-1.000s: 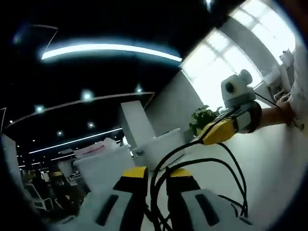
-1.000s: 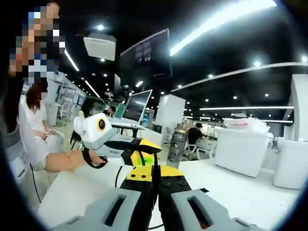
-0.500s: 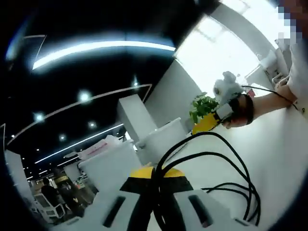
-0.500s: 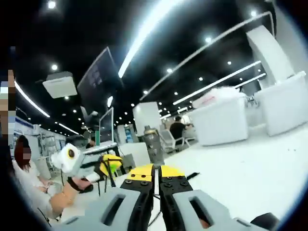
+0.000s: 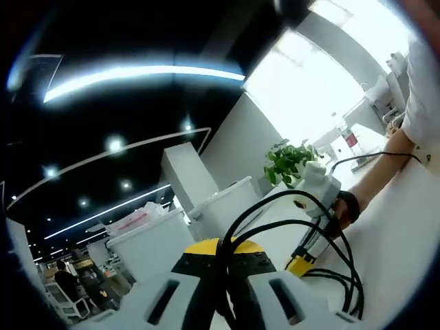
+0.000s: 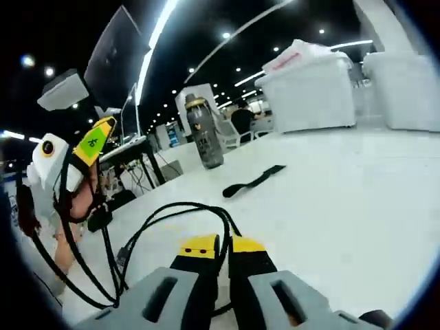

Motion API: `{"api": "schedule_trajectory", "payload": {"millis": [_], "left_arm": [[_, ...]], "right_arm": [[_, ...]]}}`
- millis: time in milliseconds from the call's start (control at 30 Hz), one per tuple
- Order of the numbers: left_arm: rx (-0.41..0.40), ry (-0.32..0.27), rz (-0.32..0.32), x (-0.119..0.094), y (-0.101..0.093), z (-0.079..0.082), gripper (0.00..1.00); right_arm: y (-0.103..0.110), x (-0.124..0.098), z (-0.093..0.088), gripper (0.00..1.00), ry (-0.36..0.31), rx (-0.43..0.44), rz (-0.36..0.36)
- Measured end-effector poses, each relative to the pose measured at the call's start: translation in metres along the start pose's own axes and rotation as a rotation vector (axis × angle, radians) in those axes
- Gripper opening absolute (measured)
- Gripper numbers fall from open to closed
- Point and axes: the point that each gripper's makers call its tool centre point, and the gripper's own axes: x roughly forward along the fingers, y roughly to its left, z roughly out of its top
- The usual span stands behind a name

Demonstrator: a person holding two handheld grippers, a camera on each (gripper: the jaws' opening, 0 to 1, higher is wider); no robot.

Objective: Coil the Type-C to USB data cable on the desktop and secure it with Velcro straps.

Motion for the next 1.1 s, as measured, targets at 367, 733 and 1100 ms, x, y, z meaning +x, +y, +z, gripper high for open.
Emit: {"api": "schedule_trajectory", "payload": {"millis": [367,733,1100], "left_arm": [[-0.034,0.030,0.016,0.002,0.001,-0.012,0.05],[-0.091,0.017,-0.008,0.003,-0.004,-0.013,0.06],[-0.044,0.043,-0.049,0.004,-0.011,-0.020,0.08]], "right_arm": [[0.041,-0.068,0.101,0.01,-0.396,-0.223,0.031],[0.050,-0.071,0.105,0.01,-0.413,-0.299,0.012],[0.086,-0.067,0.096,0.02,-0.374,-0.308,0.188]]}}
